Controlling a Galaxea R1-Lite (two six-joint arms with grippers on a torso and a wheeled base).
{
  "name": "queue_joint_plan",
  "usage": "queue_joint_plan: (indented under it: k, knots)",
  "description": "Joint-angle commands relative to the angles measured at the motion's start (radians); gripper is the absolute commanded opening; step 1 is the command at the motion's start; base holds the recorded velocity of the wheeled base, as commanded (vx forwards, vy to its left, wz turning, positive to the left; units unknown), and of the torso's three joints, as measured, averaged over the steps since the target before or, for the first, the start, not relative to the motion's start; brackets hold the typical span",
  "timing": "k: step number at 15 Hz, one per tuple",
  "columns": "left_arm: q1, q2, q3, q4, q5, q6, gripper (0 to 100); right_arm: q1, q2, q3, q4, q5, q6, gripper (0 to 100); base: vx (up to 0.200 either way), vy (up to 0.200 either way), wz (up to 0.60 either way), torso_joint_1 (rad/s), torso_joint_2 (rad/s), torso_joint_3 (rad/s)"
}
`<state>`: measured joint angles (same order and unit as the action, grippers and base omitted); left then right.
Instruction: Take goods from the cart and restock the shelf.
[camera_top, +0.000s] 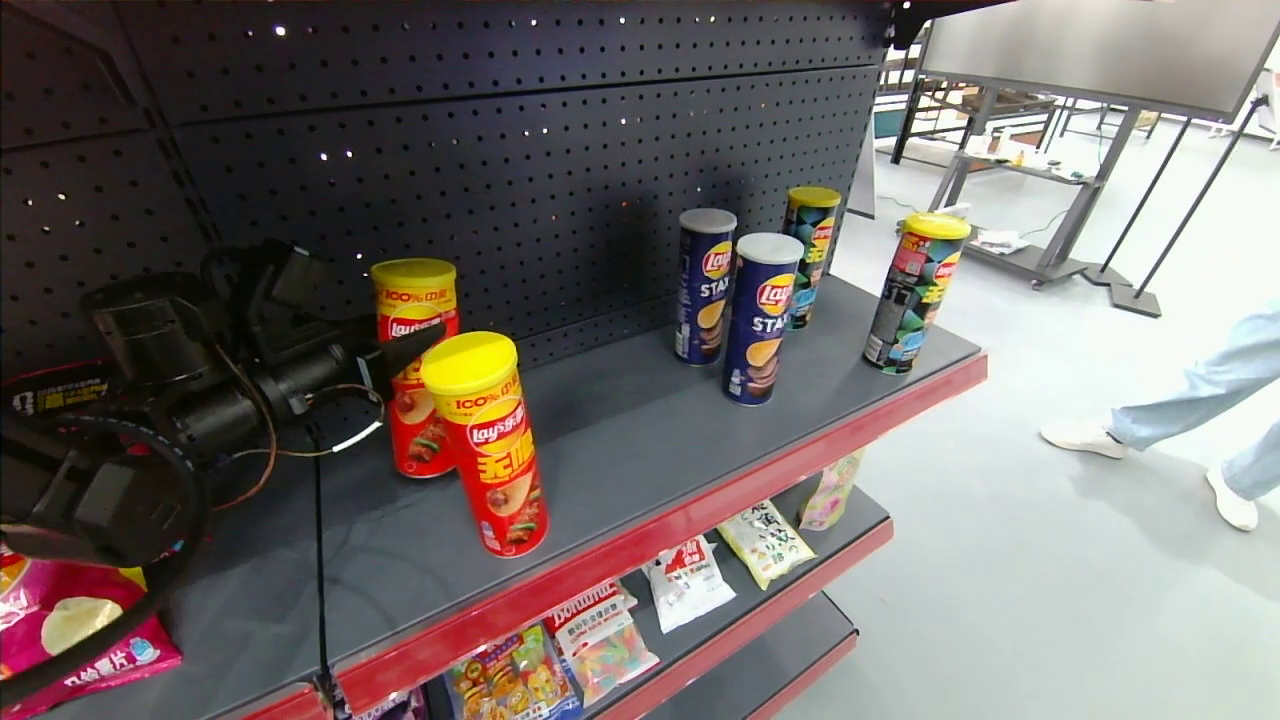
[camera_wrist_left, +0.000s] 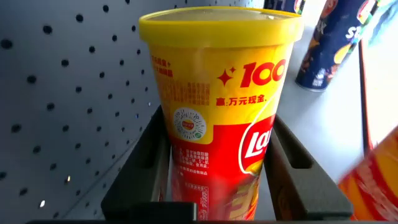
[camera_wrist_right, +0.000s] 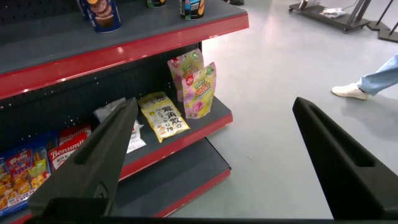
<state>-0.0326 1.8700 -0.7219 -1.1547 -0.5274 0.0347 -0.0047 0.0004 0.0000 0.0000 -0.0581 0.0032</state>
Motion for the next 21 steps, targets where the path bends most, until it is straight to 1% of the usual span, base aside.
queue_joint_plan:
  k: [1, 4, 5, 10, 11, 12, 13, 14, 17, 19, 21]
  knots:
    - [-0.009, 0.024, -0.014, -0.008, 0.0, -0.012, 0, 0.0, 0.0, 0.0, 0.0, 0.0, 0.0, 100, 0.0, 0.0, 0.0, 0.0, 0.0, 0.0]
    - [-0.027, 0.055, -0.022, -0.088, 0.0, -0.064, 0, 0.0, 0.0, 0.0, 0.0, 0.0, 0.0, 100, 0.0, 0.0, 0.0, 0.0, 0.0, 0.0]
    - [-0.027, 0.058, -0.021, -0.091, 0.0, -0.07, 0, 0.0, 0.0, 0.0, 0.0, 0.0, 0.0, 100, 0.0, 0.0, 0.0, 0.0, 0.0, 0.0]
    - [-0.023, 0.087, -0.019, -0.102, 0.0, -0.071, 0, 0.0, 0.0, 0.0, 0.0, 0.0, 0.0, 100, 0.0, 0.0, 0.0, 0.0, 0.0, 0.0]
    - [-0.023, 0.1, -0.019, -0.129, 0.0, -0.084, 0, 0.0, 0.0, 0.0, 0.0, 0.0, 0.0, 100, 0.0, 0.0, 0.0, 0.0, 0.0, 0.0]
    - [-0.023, 0.101, -0.021, -0.138, 0.0, -0.088, 0, 0.0, 0.0, 0.0, 0.0, 0.0, 0.0, 100, 0.0, 0.0, 0.0, 0.0, 0.0, 0.0]
    - [-0.024, 0.103, -0.019, -0.146, 0.0, -0.114, 0, 0.0, 0.0, 0.0, 0.0, 0.0, 0.0, 100, 0.0, 0.0, 0.0, 0.0, 0.0, 0.0]
    - [-0.023, 0.103, -0.019, -0.146, 0.0, -0.122, 0, 0.0, 0.0, 0.0, 0.0, 0.0, 0.0, 100, 0.0, 0.0, 0.0, 0.0, 0.0, 0.0]
    - [-0.023, 0.104, -0.016, -0.148, 0.0, -0.124, 0, 0.0, 0.0, 0.0, 0.0, 0.0, 0.0, 100, 0.0, 0.0, 0.0, 0.0, 0.0, 0.0]
    - [-0.024, 0.126, -0.008, -0.174, -0.002, -0.122, 0, 0.0, 0.0, 0.0, 0.0, 0.0, 0.0, 100, 0.0, 0.0, 0.0, 0.0, 0.0, 0.0]
    - [-0.026, 0.133, -0.008, -0.175, -0.002, -0.122, 0, 0.0, 0.0, 0.0, 0.0, 0.0, 0.0, 100, 0.0, 0.0, 0.0, 0.0, 0.0, 0.0]
